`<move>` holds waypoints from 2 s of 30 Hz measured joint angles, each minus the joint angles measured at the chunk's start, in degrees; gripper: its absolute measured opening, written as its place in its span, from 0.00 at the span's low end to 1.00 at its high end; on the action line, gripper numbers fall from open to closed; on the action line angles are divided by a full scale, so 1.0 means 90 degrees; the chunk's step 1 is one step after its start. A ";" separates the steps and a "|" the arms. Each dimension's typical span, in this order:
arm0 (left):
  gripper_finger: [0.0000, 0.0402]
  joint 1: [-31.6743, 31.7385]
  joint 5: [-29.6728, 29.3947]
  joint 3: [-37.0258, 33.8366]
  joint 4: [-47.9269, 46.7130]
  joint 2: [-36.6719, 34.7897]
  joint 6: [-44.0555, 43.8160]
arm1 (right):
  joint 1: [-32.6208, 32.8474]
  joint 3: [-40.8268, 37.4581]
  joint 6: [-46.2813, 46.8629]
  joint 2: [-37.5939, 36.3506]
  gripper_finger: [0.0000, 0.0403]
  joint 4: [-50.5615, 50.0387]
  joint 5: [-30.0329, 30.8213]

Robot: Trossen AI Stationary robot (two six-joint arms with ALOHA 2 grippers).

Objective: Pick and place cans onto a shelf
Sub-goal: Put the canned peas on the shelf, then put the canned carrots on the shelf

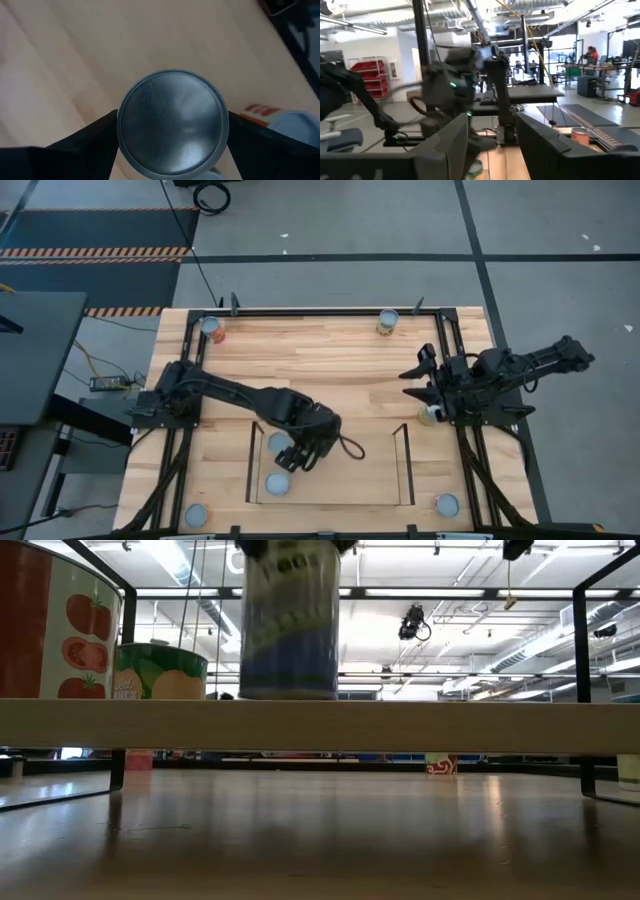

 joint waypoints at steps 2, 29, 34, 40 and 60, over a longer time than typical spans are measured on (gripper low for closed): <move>0.80 0.0083 0.0008 -0.0015 0.0004 0.0000 0.0015 | 0.0061 0.0036 -0.0003 0.0023 0.43 0.0009 0.0002; 0.88 0.0216 0.0326 -0.0193 -0.0193 -0.0007 0.0120 | 0.0123 0.0036 0.1745 0.0022 0.43 0.1105 -0.0092; 0.88 0.0216 0.0201 -0.0193 -0.0248 -0.0010 0.0126 | 0.0123 0.0036 0.1823 0.0022 0.43 0.1105 -0.0092; 0.88 0.0216 -0.0122 -0.0185 -0.0298 -0.0085 0.0124 | 0.0094 0.0034 0.1777 0.0022 0.43 0.1105 0.0108; 0.88 0.0011 -0.1441 0.1272 -0.1343 -0.0124 -0.1033 | 0.0092 0.0093 0.1559 0.0017 0.43 0.0838 0.1184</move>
